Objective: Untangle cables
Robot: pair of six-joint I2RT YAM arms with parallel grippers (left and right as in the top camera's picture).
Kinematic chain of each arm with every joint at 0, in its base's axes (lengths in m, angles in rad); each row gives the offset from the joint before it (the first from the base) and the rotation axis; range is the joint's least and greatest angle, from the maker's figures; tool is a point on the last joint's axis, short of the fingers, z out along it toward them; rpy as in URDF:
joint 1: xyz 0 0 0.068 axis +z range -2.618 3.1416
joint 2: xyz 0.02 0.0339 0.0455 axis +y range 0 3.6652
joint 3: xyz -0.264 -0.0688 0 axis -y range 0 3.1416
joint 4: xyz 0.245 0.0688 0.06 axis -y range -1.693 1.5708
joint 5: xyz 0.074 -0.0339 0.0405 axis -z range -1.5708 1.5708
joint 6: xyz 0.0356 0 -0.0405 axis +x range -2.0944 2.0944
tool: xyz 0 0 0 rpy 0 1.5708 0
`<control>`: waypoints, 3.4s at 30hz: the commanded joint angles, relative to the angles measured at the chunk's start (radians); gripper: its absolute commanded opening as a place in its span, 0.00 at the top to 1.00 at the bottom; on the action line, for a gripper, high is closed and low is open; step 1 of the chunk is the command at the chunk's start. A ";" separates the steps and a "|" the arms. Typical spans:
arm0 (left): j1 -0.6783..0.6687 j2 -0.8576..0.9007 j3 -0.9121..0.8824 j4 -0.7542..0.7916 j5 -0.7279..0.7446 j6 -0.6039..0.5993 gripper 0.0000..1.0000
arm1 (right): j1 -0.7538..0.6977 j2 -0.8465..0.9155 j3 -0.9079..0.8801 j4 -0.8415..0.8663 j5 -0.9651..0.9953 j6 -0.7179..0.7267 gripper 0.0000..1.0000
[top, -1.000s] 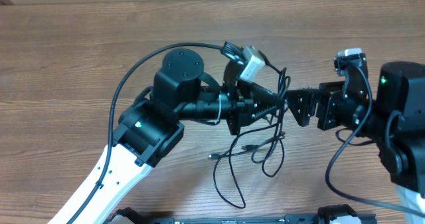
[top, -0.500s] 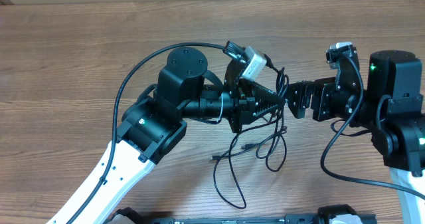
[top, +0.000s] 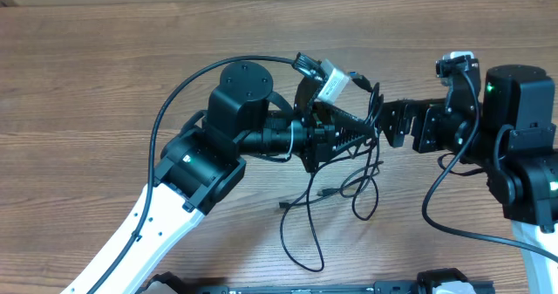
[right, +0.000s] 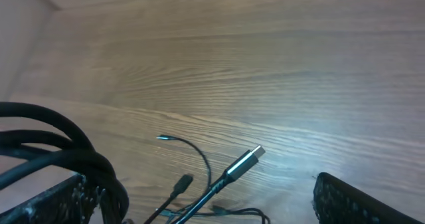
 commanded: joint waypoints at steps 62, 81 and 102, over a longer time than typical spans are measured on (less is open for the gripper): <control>-0.016 0.571 0.032 0.046 -0.317 0.286 0.00 | -0.008 0.075 0.001 -0.193 0.414 0.392 0.00; -0.090 0.775 0.032 0.151 -0.666 0.373 0.09 | -0.008 0.075 0.001 -0.210 0.400 0.391 0.00; -0.083 0.853 0.032 0.185 -0.672 0.353 0.07 | -0.008 0.075 0.001 -0.211 0.399 0.391 0.00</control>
